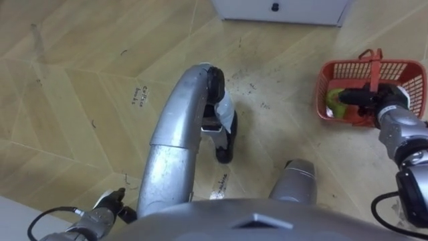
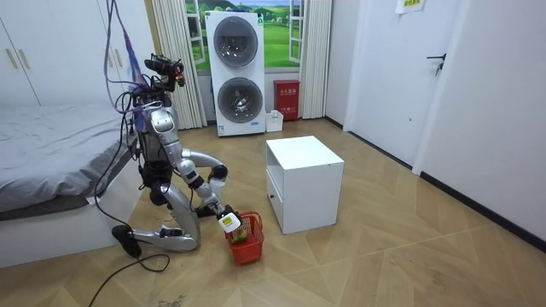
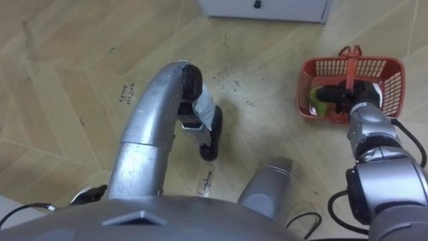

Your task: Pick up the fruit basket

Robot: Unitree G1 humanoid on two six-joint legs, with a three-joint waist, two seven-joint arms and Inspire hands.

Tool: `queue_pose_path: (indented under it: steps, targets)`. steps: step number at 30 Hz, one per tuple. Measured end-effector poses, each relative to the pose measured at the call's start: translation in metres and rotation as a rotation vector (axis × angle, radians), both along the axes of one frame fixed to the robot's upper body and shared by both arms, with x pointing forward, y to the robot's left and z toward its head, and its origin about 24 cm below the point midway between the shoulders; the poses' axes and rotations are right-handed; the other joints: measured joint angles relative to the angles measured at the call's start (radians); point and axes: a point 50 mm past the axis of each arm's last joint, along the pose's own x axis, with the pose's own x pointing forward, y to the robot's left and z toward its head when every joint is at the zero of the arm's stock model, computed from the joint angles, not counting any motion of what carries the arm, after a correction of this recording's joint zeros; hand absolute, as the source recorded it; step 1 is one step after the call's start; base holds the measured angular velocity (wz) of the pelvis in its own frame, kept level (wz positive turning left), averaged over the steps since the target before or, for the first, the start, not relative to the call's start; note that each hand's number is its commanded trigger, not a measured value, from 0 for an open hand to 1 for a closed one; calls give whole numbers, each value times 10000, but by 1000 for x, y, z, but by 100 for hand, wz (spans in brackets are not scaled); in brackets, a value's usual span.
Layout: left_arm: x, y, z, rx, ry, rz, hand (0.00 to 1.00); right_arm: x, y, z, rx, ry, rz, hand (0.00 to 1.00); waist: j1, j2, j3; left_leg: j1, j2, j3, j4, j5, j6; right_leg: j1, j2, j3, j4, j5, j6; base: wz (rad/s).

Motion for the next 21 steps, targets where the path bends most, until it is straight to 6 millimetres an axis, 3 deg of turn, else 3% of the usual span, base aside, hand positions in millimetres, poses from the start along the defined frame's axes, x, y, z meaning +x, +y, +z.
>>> queue_pose_path:
  steps: [12, 21]
  targets:
    - [0, -1, 0, -178, 27, -5, 0, 0, 3, -2, 78, 131, 347, 100, 45, -179, 87, -23, -5, -6, 26, 7, 13, 43, 11, -26, -1, 0, 0, 0]
    - [4, -1, 1, -231, -139, -63, 0, 8, 9, 2, 101, -110, 710, 100, 51, -391, 102, -1, -43, -368, 273, 5, 15, 423, 341, -155, -25, 2, 5, 0]
